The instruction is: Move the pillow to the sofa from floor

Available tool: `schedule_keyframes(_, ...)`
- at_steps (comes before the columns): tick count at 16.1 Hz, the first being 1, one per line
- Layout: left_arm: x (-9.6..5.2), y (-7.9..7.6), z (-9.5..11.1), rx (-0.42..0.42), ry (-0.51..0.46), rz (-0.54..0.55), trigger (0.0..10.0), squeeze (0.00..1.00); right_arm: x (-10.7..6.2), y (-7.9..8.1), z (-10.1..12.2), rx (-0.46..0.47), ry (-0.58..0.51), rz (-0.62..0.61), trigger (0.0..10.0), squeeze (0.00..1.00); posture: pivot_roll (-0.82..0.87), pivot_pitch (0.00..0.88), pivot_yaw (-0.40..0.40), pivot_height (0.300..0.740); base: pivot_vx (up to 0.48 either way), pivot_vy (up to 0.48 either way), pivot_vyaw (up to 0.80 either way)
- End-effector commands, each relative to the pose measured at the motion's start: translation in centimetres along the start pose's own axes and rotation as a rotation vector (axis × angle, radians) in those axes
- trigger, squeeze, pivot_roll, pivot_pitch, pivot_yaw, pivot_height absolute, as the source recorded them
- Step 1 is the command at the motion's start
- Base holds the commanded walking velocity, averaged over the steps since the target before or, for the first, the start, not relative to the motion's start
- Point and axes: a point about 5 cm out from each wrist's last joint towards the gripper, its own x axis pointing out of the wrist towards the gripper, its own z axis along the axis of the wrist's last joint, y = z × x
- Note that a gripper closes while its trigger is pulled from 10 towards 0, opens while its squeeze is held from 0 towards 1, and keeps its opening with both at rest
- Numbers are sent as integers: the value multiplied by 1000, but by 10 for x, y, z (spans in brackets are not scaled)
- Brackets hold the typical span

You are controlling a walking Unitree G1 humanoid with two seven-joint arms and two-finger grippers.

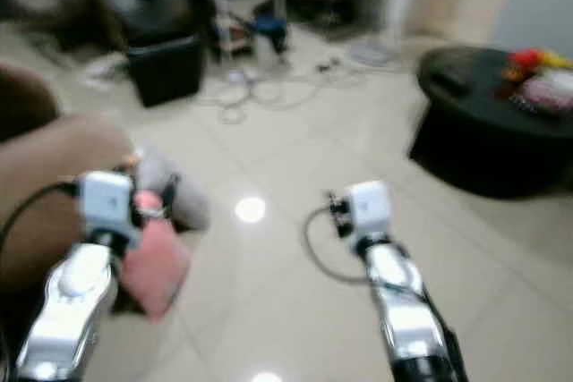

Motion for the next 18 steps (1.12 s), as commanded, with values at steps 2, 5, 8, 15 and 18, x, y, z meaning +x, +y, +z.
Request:
schedule_keyframes(2,-2,12,-2,23,15,36,10000,0,5,11,7,-10,-31,41,10000,0,93,0,5,740,321,0,0)
schedule_keyframes(5,-2,13,-3,19,21,46,10000,0,5,12,4,0,-9,68,10000,0,95,0,3,740,325,0,0)
schedule_keyframes(8,-3,14,-5,17,27,50,10000,0,4,12,-3,-24,33,89,10000,0,96,0,1,740,322,0,0)
schedule_keyframes(15,-3,15,-6,21,38,48,10000,0,4,15,-5,-33,41,143,10000,0,96,0,3,740,321,0,686)
schedule_keyframes(18,-3,15,-7,22,41,45,10000,0,4,16,-6,-34,42,157,10000,0,96,0,3,740,322,0,800)
